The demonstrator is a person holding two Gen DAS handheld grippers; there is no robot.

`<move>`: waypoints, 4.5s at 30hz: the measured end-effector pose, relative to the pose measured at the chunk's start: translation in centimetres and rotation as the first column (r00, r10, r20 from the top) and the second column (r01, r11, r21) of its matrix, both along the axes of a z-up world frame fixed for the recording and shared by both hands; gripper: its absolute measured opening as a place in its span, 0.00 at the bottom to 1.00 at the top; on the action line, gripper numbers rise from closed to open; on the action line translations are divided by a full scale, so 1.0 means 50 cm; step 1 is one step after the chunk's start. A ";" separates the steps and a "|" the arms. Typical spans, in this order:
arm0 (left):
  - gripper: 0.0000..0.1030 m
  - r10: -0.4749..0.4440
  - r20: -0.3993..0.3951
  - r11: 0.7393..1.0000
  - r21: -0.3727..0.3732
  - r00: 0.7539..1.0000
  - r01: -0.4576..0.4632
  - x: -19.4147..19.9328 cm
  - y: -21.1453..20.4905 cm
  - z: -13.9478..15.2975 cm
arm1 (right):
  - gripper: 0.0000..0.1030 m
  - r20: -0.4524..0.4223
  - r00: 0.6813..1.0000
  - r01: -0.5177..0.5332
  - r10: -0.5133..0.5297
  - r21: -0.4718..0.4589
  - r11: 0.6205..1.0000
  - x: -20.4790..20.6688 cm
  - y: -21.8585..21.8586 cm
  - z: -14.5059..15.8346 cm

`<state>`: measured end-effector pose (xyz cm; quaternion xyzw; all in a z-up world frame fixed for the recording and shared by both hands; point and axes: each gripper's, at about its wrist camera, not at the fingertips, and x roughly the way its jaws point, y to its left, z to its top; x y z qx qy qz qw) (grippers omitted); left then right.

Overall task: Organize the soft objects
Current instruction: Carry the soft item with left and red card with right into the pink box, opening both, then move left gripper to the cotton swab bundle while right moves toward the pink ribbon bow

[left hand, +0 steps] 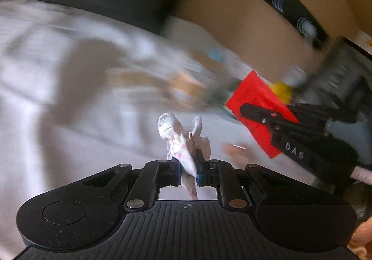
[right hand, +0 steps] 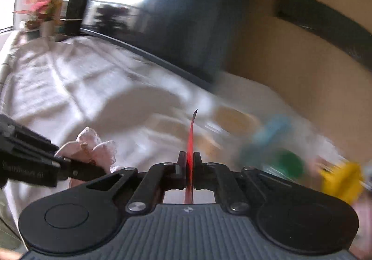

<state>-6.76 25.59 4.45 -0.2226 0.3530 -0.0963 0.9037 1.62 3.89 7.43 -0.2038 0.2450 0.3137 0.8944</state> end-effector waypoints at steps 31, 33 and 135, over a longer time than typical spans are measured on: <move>0.26 -0.457 0.011 0.887 0.088 0.890 0.454 0.507 -0.497 0.054 | 0.05 -0.065 0.773 0.634 -0.631 0.063 0.770 0.063 -0.442 0.013; 0.26 -0.456 0.067 0.888 0.093 0.887 0.450 0.494 -0.482 0.062 | 0.05 -0.065 0.786 0.617 -0.614 0.113 0.778 0.105 -0.445 0.032; 0.79 0.170 0.037 0.828 0.536 0.985 -0.163 0.308 0.021 -0.059 | 0.94 -0.264 0.838 0.513 -0.478 0.083 0.854 0.086 -0.315 -0.216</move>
